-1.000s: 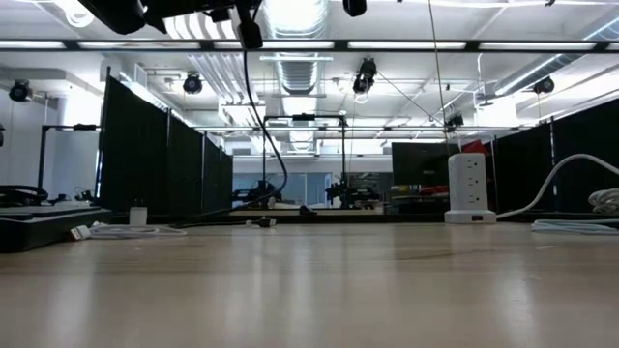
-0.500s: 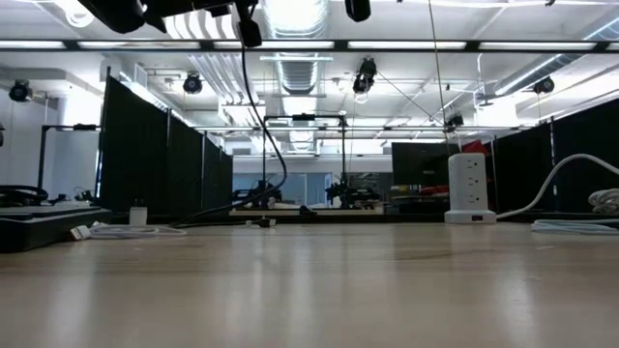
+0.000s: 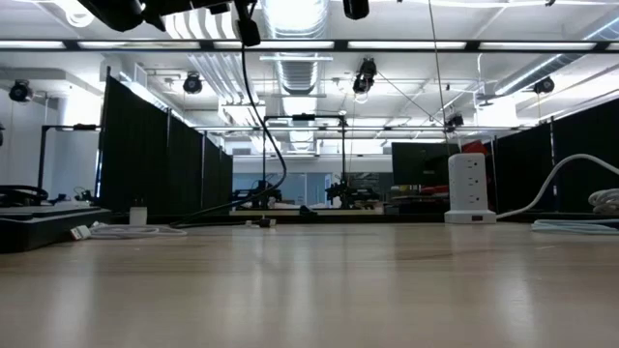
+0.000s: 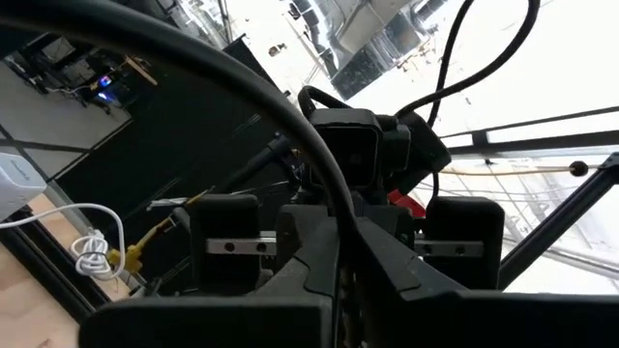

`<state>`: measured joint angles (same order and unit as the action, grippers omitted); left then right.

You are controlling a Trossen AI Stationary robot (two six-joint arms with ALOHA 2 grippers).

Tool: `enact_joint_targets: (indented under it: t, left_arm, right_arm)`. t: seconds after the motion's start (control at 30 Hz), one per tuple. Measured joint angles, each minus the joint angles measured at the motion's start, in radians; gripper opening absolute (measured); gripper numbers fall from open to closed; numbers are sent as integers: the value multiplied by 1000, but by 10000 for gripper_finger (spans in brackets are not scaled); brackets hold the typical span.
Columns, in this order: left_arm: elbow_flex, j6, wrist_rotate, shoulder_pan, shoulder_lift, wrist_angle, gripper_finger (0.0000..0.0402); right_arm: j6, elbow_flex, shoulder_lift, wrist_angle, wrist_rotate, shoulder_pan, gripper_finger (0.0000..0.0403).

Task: Insert USB
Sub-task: Insert the top black charger cable into the black outlet extension

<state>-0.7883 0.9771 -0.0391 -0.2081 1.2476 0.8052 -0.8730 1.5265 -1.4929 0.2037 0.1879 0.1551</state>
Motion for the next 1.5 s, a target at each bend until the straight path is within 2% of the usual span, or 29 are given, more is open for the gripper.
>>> enact_joint_targets:
  t: [0.33,0.63,0.9,1.0,1.13,1.27,1.37,1.5]
  left_arm:
    - [0,0,0,0,2,-11,0]
    - [2,-1,-7,2,2,-18,0]
    - [2,-1,-12,2,-3,-15,0]
    - [3,-1,-9,2,-4,-20,0]
    - [5,-1,4,0,-4,-23,0]
    - [5,-1,4,0,-4,-23,0]
    - [5,0,14,-2,-4,-22,0]
    - [5,3,14,-2,-4,-22,0]
  right_arm:
    - [-10,0,0,0,28,0,31]
    - [186,0,8,46,75,1,37]
    - [247,0,33,74,90,2,24]
    - [259,0,33,73,95,2,49]
    - [274,2,33,68,113,0,112]
    - [369,2,45,90,188,2,170]
    - [466,3,64,143,204,3,189]
    - [601,4,73,212,190,4,186]
